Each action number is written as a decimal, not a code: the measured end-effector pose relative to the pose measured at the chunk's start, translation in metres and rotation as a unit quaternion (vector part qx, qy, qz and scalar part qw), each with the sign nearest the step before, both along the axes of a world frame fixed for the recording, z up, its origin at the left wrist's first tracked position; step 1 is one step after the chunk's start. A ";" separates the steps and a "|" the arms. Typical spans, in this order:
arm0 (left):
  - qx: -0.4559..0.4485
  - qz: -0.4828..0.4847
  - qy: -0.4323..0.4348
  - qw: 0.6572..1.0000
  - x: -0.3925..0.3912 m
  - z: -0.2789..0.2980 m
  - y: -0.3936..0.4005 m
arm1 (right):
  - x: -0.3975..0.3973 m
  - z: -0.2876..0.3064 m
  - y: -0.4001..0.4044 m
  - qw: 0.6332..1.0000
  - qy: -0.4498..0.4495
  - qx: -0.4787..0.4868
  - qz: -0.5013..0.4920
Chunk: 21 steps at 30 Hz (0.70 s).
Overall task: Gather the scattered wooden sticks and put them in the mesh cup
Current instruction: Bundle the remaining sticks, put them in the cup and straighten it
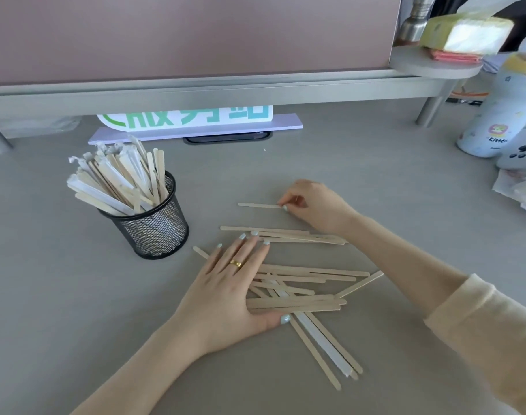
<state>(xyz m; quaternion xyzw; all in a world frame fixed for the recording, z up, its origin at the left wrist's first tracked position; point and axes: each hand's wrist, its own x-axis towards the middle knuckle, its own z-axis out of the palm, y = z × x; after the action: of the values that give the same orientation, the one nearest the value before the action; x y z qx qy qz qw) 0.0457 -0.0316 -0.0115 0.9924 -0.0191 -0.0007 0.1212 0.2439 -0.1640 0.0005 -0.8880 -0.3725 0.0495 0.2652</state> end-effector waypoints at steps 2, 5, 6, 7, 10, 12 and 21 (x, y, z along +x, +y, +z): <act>0.007 0.002 -0.011 1.000 0.004 -0.001 -0.004 | -0.016 0.002 -0.011 1.000 0.018 -0.005 0.012; 0.005 0.003 -0.017 1.000 0.012 -0.002 -0.011 | -0.039 0.007 -0.027 0.998 0.047 -0.011 0.037; 0.002 0.003 -0.018 1.000 0.015 -0.002 -0.013 | -0.046 0.009 -0.031 0.997 0.056 -0.014 0.045; -0.001 0.003 -0.022 1.000 0.018 -0.004 -0.014 | -0.053 0.010 -0.035 0.996 0.064 -0.020 0.053; -0.005 0.010 -0.032 0.999 0.027 -0.007 -0.019 | -0.066 0.014 -0.047 0.994 0.099 -0.019 0.048; -0.004 0.014 -0.033 0.999 0.031 -0.007 -0.022 | -0.070 0.016 -0.056 0.991 0.132 0.020 0.023; -0.047 0.048 -0.080 0.995 0.027 -0.008 -0.025 | -0.076 0.008 -0.102 0.990 0.113 0.032 -0.078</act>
<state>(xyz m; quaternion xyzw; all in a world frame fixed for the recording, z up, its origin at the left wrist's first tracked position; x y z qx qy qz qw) 0.0724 -0.0566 -0.0192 0.9823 0.0185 0.0857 0.1655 0.1681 -0.2664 0.0088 -0.8942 -0.2712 0.1162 0.3368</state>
